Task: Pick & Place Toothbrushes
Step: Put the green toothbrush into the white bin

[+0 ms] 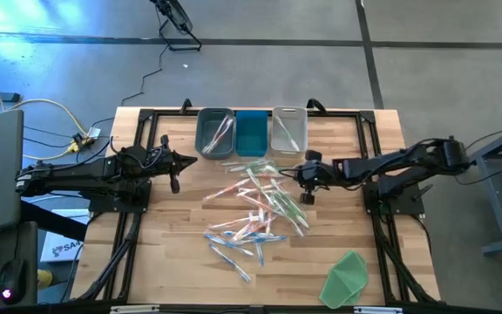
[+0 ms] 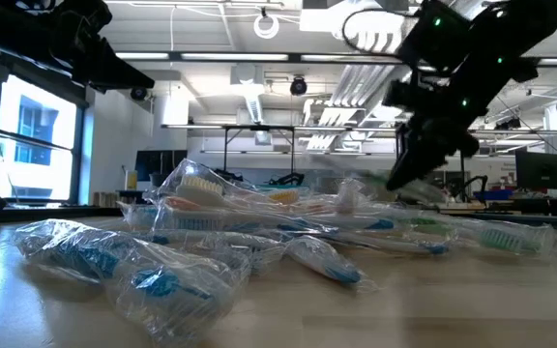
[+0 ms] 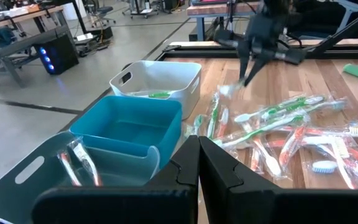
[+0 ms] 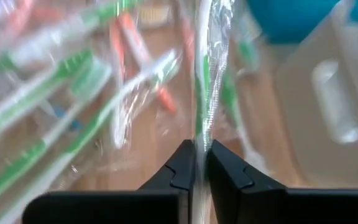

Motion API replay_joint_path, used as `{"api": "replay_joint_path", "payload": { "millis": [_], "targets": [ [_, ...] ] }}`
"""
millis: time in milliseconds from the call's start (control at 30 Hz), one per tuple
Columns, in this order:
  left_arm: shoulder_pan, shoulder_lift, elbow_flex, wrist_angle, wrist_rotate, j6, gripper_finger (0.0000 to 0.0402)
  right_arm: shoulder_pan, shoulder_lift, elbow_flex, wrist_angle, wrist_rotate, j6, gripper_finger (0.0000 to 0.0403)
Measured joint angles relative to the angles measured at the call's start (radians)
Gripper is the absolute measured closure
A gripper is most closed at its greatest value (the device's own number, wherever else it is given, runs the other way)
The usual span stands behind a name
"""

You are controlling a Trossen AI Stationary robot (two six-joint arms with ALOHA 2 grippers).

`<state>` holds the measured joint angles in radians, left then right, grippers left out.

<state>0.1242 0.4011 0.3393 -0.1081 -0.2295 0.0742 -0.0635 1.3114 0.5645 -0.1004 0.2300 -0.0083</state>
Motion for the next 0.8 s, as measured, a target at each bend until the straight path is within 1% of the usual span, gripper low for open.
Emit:
{"api": "replay_joint_path", "payload": {
  "millis": [100, 233, 367, 500, 600, 700, 800],
  "targets": [
    [0.0, 0.0, 0.0, 0.0, 0.0, 0.0, 0.0401, -0.005, -0.089, 0.013, -0.011, 0.019, 0.024, 0.0384],
    [0.0, 0.0, 0.0, 0.0, 0.0, 0.0, 0.0401, -0.031, -0.196, 0.054, -0.006, 0.103, 0.09, 0.0384],
    [0.0, 0.0, 0.0, 0.0, 0.0, -0.001, 0.0401, -0.069, -0.25, 0.085, 0.053, 0.164, 0.145, 0.0384],
    [0.0, 0.0, 0.0, 0.0, 0.0, -0.001, 0.0401, -0.116, -0.25, 0.085, 0.175, 0.222, 0.212, 0.0384],
    [0.0, 0.0, 0.0, 0.001, 0.0, -0.004, 0.0401, -0.149, -0.219, 0.086, 0.262, 0.258, 0.277, 0.0384],
    [0.0, 0.0, 0.0, 0.001, 0.001, -0.007, 0.0401, -0.179, -0.174, 0.085, 0.276, 0.275, 0.302, 0.0384],
    [0.0, 0.0, 0.0, 0.001, 0.001, -0.017, 0.0401, -0.211, -0.119, 0.085, 0.288, 0.269, 0.328, 0.0384]
  ]
}}
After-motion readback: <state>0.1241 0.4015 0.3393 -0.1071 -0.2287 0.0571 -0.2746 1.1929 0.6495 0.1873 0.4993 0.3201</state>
